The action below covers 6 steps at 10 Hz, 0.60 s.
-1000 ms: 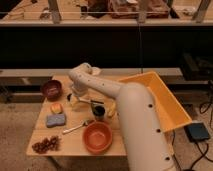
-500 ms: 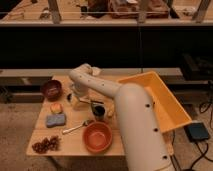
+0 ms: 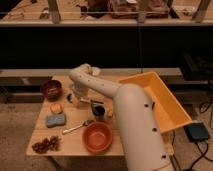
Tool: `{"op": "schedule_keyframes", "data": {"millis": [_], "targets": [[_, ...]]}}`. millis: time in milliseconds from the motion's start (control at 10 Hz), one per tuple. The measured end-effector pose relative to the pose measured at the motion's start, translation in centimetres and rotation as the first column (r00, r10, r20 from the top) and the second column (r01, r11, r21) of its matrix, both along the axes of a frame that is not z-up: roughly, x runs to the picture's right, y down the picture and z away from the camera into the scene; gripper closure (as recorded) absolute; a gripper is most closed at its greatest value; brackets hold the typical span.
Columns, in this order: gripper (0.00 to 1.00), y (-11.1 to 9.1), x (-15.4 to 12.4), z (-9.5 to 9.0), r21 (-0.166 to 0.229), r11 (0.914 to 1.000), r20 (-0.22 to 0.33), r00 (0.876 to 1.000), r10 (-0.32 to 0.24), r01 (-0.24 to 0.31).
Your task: Place brush in purple bowl
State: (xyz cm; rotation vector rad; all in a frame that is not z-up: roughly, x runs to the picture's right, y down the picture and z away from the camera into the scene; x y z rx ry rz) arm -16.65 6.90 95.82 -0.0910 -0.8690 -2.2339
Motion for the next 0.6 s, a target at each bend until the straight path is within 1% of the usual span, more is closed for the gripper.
{"op": "schedule_keyframes", "data": {"millis": [400, 500, 600], "targets": [[0.43, 0.26, -0.10, -0.07, -0.008, 1.0000, -0.003, 1.000, -0.005, 0.005], [0.46, 0.29, -0.12, -0.06, -0.010, 0.9999, -0.007, 1.000, -0.004, 0.004], [0.54, 0.35, -0.17, -0.04, -0.014, 0.9999, -0.011, 1.000, -0.003, 0.003]]}}
